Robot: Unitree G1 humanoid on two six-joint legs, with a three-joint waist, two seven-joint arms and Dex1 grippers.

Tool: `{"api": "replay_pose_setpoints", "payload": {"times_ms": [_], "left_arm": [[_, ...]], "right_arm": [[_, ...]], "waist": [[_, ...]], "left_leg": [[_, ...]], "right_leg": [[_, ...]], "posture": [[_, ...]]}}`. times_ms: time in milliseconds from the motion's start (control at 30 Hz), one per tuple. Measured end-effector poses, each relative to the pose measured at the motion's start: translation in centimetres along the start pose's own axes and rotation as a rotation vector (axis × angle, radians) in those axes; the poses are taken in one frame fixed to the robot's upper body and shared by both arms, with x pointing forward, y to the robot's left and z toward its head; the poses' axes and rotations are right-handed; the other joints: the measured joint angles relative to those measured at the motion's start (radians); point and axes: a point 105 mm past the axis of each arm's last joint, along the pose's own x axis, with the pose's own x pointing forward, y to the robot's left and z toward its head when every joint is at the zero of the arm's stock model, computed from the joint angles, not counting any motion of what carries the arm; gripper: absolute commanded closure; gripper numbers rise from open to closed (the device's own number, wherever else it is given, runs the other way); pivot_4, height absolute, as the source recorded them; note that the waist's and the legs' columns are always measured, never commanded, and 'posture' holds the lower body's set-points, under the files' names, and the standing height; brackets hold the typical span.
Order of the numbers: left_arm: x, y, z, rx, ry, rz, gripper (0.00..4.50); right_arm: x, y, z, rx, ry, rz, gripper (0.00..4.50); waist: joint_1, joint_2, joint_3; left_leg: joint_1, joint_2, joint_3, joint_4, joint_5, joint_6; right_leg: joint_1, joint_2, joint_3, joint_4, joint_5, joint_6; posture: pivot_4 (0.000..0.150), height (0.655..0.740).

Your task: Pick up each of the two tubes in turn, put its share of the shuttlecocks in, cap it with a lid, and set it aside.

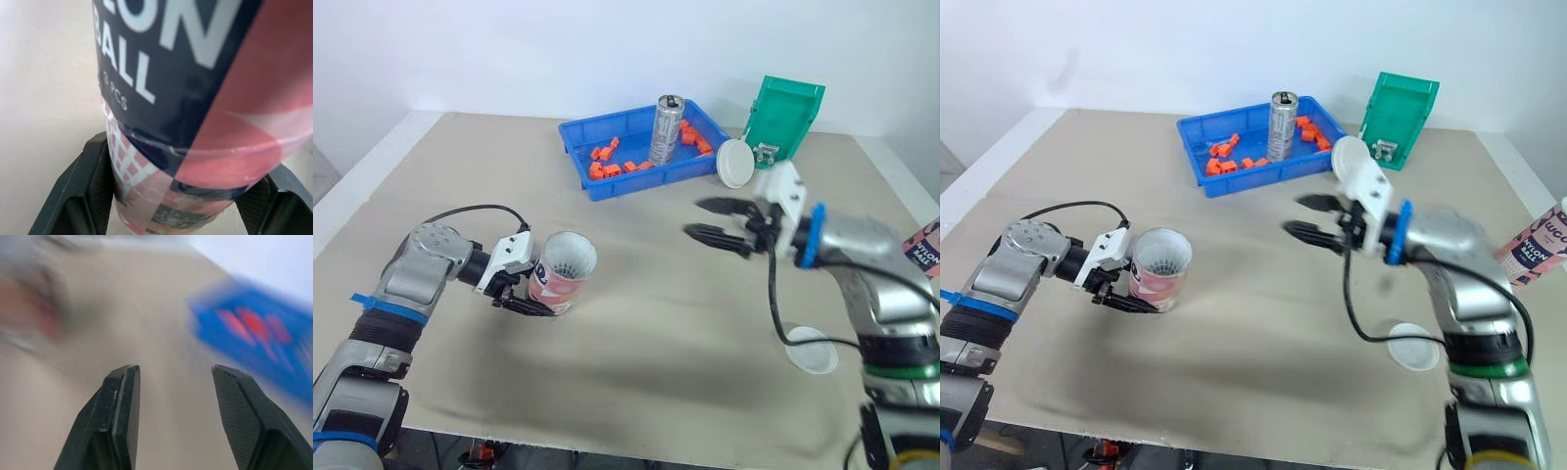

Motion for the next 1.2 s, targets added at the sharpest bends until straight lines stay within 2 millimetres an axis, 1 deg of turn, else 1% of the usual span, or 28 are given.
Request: {"api": "replay_pose_setpoints", "payload": {"times_ms": [33,67,100,167,233,267,333,367,467,533,633,667,800,933,967,1000,1067,1100,1133,1200], "left_arm": [[0.0,0.0,0.0,0.0,0.002,0.0,1.68],[0.0,0.0,0.0,0.0,0.005,0.002,1.68],[0.0,0.0,0.0,0.0,0.005,0.002,1.68],[0.0,0.1,-0.1,-0.001,0.007,0.003,1.68],[0.0,0.1,-0.1,-0.001,0.009,0.003,1.68],[0.1,0.2,0.0,-0.004,0.008,0.002,1.68],[0.1,0.2,0.0,-0.004,0.008,0.001,1.68],[0.1,0.2,-0.1,-0.004,0.008,0.001,1.68],[0.1,0.2,0.0,-0.003,0.007,0.002,1.68],[0.1,0.2,0.0,-0.003,0.005,0.002,1.68],[0.1,0.1,-0.1,-0.004,0.005,0.002,1.68],[0.1,0.1,-0.1,-0.004,0.005,0.003,1.68],[0.1,0.1,0.0,-0.005,0.003,0.003,1.68],[0.1,0.1,0.0,-0.004,0.003,0.002,1.68],[0.1,0.1,0.0,-0.006,0.003,0.002,1.68],[0.1,0.1,0.0,-0.006,0.003,0.003,1.68],[0.1,0.1,0.0,-0.005,0.003,0.003,1.68],[0.1,0.1,0.0,-0.005,0.003,0.003,1.68],[0.1,0.1,0.0,-0.006,0.003,0.003,1.68],[0.1,0.1,0.0,-0.005,0.003,0.004,1.68]], "right_arm": [[-0.4,-0.3,-0.2,0.006,0.002,-0.026,1.94],[-1.9,-1.3,-1.1,0.007,0.033,-0.117,1.94],[-2.2,-1.5,-1.3,0.007,0.046,-0.133,1.94],[-4.1,-2.6,-2.7,-0.004,0.115,-0.229,1.94],[-4.9,-3.3,-3.7,-0.014,0.167,-0.268,1.94],[-6.2,-4.6,-6.1,0.005,0.255,-0.337,1.94],[-6.2,-4.6,-6.8,0.019,0.276,-0.339,1.94],[-6.1,-4.6,-7.5,0.037,0.29,-0.337,1.94],[-5.2,-4.2,-9.4,0.1,0.3,-0.321,1.94],[-4.7,-4.3,-10.1,0.112,0.316,-0.317,1.94],[-4.4,-5.3,-10.5,0.112,0.325,-0.345,1.94],[-3.8,-5.9,-10.7,0.114,0.328,-0.354,1.94],[-2.6,-6.8,-10.9,0.112,0.324,-0.362,1.94],[-1.8,-7.5,-10.8,0.109,0.316,-0.369,1.94],[-1.5,-7.7,-10.9,0.11,0.316,-0.372,2.46],[-1.4,-7.8,-11.1,0.109,0.319,-0.376,2.76],[-1.4,-8.0,-11.4,0.115,0.327,-0.391,3.75],[-1.5,-8.1,-11.6,0.115,0.334,-0.396,4.31],[-1.5,-8.1,-11.7,0.114,0.339,-0.4,4.42],[-1.6,-8.2,-11.7,0.108,0.337,-0.402,4.42]], "waist": [[-0.004,0.002,0.0],[-0.005,0.003,-0.001],[-0.006,0.002,-0.001],[-0.011,0.002,-0.001],[-0.012,0.002,-0.001],[-0.012,0.002,-0.001],[-0.012,0.002,-0.001],[-0.012,0.002,-0.001],[-0.012,0.002,-0.001],[-0.012,0.002,-0.001],[-0.012,0.002,-0.001],[-0.013,0.002,-0.001],[-0.012,0.002,-0.001],[-0.012,0.002,0.0],[-0.012,0.002,0.0],[-0.012,0.002,0.0],[-0.012,0.002,0.0],[-0.012,0.002,0.0],[-0.012,0.002,0.0],[-0.012,0.002,0.0]], "left_leg": [[0.001,0.0,0.001,0.0,0.0,0.0],[0.002,0.0,0.0,-0.001,0.0,0.0],[0.002,0.0,0.0,0.0,0.0,0.0],[0.002,0.0,0.001,0.0,0.0,0.0],[0.003,0.0,0.003,0.0,0.0,0.0],[0.003,0.0,0.003,0.001,0.0,0.0],[0.003,0.0,0.003,0.001,0.0,0.0],[0.003,0.0,0.003,0.001,0.0,0.0],[0.003,0.0,0.004,0.001,0.0,0.0],[0.003,0.0,0.004,0.001,0.0,0.0],[0.003,0.0,0.004,0.001,0.0,0.0],[0.004,0.0,0.004,0.001,0.0,0.0],[0.004,0.0,0.004,0.001,0.0,0.0],[0.004,0.0,0.004,0.001,0.0,0.0],[0.004,0.0,0.004,0.001,0.0,0.0],[0.004,0.0,0.004,0.001,0.0,0.0],[0.004,0.0,0.004,0.001,0.0,0.0],[0.004,0.0,0.004,0.001,0.0,0.0],[0.004,0.0,0.004,0.001,0.0,0.0],[0.004,0.0,0.004,0.001,0.0,0.0]], "right_leg": [[0.0,0.0,0.001,0.0,0.0,0.0],[0.001,0.001,0.0,0.001,0.0,0.0],[0.001,0.001,0.0,0.001,0.0,0.0],[0.002,0.001,0.001,0.0,0.0,0.001],[0.002,0.001,0.002,0.0,-0.001,0.003],[0.002,0.001,0.002,0.0,-0.001,0.004],[0.002,0.001,0.003,0.0,-0.001,0.003],[0.003,0.001,0.003,0.0,-0.001,0.003],[0.003,0.001,0.003,0.0,0.0,0.002],[0.003,0.0,0.003,0.0,0.0,0.002],[0.003,0.0,0.003,0.0,0.0,0.001],[0.003,0.0,0.003,0.0,0.0,0.001],[0.003,0.0,0.003,0.0,0.0,0.001],[0.003,0.0,0.003,0.0,0.0,0.001],[0.003,0.0,0.003,0.0,0.0,0.001],[0.003,0.0,0.003,0.0,0.0,0.001],[0.003,0.0,0.003,0.0,0.0,0.001],[0.003,0.0,0.003,0.0,0.0,0.001],[0.003,0.0,0.003,0.0,0.0,0.001],[0.003,0.0,0.003,0.0,0.0,0.001]], "posture": [[0.15,0.74],[0.15,0.74],[0.15,0.74],[0.15,0.74],[0.15,0.74],[0.15,0.74],[0.15,0.74],[0.15,0.74],[0.15,0.74],[0.15,0.74],[0.15,0.74],[0.15,0.74],[0.15,0.74],[0.15,0.74],[0.15,0.74],[0.15,0.74],[0.15,0.74],[0.15,0.74],[0.15,0.74],[0.15,0.74]]}}
